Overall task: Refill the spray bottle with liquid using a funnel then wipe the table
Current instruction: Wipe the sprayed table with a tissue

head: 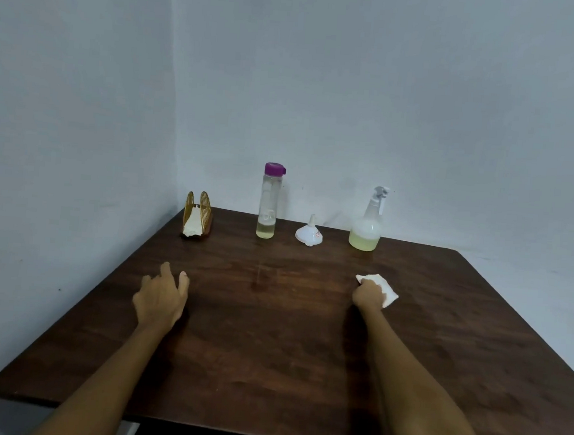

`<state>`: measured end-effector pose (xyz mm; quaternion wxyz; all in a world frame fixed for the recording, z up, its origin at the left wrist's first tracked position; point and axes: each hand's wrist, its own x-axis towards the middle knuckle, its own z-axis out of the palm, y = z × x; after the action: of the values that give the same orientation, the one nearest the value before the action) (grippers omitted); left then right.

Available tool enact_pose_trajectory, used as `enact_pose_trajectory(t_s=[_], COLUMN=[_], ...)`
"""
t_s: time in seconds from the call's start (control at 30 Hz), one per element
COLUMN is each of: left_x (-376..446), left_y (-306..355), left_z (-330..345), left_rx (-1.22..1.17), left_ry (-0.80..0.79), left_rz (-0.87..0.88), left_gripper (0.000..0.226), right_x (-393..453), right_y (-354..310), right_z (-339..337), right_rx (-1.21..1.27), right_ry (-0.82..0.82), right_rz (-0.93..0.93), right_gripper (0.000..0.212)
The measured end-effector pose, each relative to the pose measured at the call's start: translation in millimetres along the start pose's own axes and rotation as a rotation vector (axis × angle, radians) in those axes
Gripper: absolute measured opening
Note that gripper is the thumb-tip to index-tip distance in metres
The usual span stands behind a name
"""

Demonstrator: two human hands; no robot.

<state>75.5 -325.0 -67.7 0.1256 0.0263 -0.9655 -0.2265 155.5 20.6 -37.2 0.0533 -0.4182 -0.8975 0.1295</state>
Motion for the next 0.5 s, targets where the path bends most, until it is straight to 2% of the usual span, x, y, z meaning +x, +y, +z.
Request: enact_pose_trajectory(t_s=[0.13, 0.33, 0.43, 0.5], left_x=[8.0, 12.6, 5.0, -2.4], left_y=[-17.5, -30.0, -29.1, -28.0], left_z=[-2.6, -8.4, -14.0, -17.4], left_rx=[-0.038, -0.172, -0.230, -0.195], left_ry=[0.023, 0.014, 0.019, -0.015], left_rz=[-0.013, -0.080, -0.126, -0.082], left_gripper=[0.049, 0.054, 0.054, 0.054], right_x=[-25.1, -105.7, -145.8, -149.8], right_y=[-76.4, -180.7, -193.0, -177.3], right_z=[16.7, 70.9, 80.1, 80.1], right_rx=[0.084, 0.143, 0.115, 0.159], right_ry=[-0.056, -0.294, -0.361, -0.346], right_rz=[-0.174, -0.783, -0.980, -0.996], right_gripper=[0.035, 0.047, 0.050, 0.053])
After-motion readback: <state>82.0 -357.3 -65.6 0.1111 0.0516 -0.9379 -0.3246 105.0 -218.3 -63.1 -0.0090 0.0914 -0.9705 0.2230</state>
